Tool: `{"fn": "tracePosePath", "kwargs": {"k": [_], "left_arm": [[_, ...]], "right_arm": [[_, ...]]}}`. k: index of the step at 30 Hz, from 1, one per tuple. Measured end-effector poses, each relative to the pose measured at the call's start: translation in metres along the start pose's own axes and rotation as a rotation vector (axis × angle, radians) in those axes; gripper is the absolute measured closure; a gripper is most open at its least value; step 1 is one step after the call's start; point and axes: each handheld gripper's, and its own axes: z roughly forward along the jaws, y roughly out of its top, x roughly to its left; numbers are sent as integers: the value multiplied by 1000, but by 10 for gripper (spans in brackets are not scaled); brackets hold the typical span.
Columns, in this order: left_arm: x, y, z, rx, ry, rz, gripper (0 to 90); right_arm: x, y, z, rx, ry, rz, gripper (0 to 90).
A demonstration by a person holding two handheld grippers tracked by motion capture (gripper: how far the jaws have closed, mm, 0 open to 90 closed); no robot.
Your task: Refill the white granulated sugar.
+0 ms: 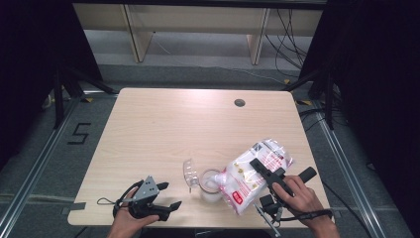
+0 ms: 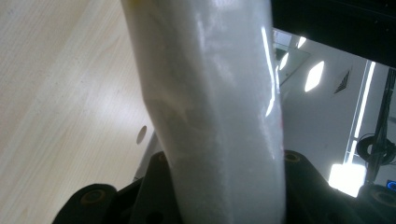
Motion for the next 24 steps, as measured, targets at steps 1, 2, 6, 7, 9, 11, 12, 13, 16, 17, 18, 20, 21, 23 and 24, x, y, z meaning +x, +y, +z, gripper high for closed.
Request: {"fn": "tracePosePath", "kwargs": {"k": [1, 2, 6, 7, 9, 11, 12, 13, 16, 17, 18, 20, 21, 23, 24], "left_arm": [[-1, -1, 0, 2, 2, -25, 222], [-1, 0, 0, 4, 2, -21, 222], [-1, 0, 0, 2, 4, -21, 222], [-1, 0, 0, 3, 4, -20, 222], [-2, 0, 0, -12, -4, -33, 223], [-2, 0, 0, -12, 0, -33, 224], [-2, 0, 0, -12, 0, -35, 224], [-3, 0, 0, -17, -3, -39, 224], [-2, 0, 0, -12, 0, -33, 224], [-2, 0, 0, -14, 4, -34, 224], [-2, 0, 0, -14, 4, -33, 224], [-2, 0, 0, -14, 5, -32, 224], [-2, 0, 0, -13, 5, -33, 224], [-2, 0, 0, -14, 5, -33, 224], [-2, 0, 0, -15, 4, -33, 224]], "right_arm": [[0, 0, 0, -4, 6, 12, 735], [1, -1, 0, 1, 8, 18, 735], [1, -3, 0, -10, 10, 44, 736], [3, -4, 0, -9, 13, 71, 736], [3, -6, 1, -14, 18, 83, 737], [4, -7, 1, -29, 13, 110, 739], [5, -8, 0, -27, 20, 133, 740], [6, -8, 0, -30, 21, 142, 741], [5, -9, 1, -43, 18, 136, 741], [7, -10, 1, -39, 26, 158, 741], [9, -10, 0, -32, 33, 193, 741], [6, -11, 1, -47, 20, 162, 741], [8, -12, 0, -33, 32, 195, 741], [7, -13, 1, -53, 20, 189, 741], [8, -13, 1, -52, 23, 208, 741]]}}
